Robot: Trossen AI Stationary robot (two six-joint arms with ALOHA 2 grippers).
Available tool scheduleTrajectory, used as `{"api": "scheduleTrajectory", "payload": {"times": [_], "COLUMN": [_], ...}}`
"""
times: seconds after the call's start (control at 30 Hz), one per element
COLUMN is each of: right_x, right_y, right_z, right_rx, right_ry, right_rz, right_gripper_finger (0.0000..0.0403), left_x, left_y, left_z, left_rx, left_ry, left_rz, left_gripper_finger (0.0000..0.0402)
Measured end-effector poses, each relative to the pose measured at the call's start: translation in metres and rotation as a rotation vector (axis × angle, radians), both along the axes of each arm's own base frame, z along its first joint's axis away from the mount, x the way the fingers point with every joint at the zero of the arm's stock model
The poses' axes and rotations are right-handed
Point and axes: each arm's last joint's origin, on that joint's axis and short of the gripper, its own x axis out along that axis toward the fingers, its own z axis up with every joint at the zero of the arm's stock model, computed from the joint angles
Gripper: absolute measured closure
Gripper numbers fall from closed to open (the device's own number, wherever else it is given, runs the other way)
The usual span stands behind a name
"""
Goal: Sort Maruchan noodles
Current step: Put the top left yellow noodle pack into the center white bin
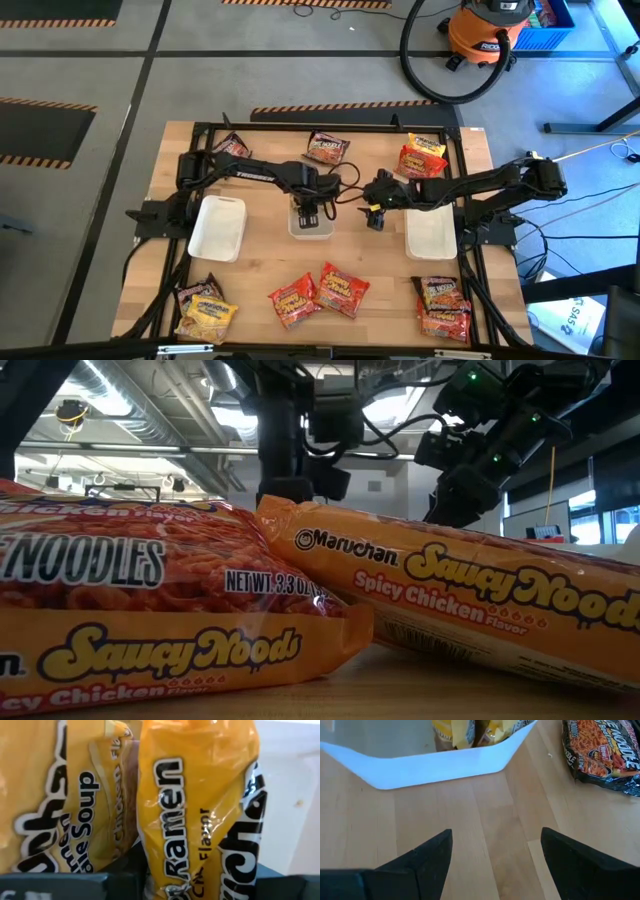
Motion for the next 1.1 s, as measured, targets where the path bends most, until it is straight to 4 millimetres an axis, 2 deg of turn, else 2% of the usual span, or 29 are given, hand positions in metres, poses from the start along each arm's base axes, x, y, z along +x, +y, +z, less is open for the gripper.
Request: {"api": "scheduleTrajectory", "payload": {"times": [0.43,0.67,0.87,1.1], "right_x": [0.0,0.0,0.0,0.0], "right_y": [0.0,0.0,0.001,0.001], "right_z": [0.0,0.0,0.0,0.0], "right_rx": [0.009,0.013,0.026,0.028], "right_ry": [-0.001,-0.005,-0.007,-0.006], "right_rz": [0.009,0.005,0.009,0.011], "right_gripper_finger": [0.0123,0.0123,0.0123,0.0123], "left_x": [-0.001,0.004,0.004,0.002], "left_y": [0.001,0.004,0.011,0.007], "left_z": [0.002,0.027,0.029,0.034], "left_rx": [0.054,0.137,0.192,0.19], "left_ry": [0.034,0.052,0.055,0.054], "left_rz": [-0.047,-0.066,-0.081,-0.091], "left_gripper_finger": [0.0189,0.0188,0.0187,0.0189]}}
